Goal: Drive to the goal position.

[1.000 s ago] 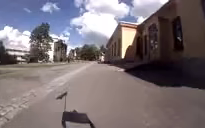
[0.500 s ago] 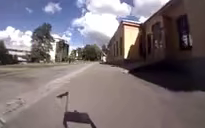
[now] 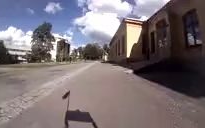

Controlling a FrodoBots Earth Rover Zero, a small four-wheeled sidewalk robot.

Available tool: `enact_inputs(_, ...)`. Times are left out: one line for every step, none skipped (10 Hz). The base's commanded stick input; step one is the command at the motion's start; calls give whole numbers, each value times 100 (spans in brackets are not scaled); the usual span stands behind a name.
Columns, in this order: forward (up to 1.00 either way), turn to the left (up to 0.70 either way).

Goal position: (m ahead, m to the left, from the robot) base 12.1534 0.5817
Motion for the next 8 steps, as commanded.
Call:
enact_inputs(85,0)
enact_inputs(85,0)
enact_inputs(85,0)
enact_inputs(85,0)
enact_inputs(85,0)
enact_inputs(85,0)
enact_inputs(85,0)
enact_inputs(85,0)
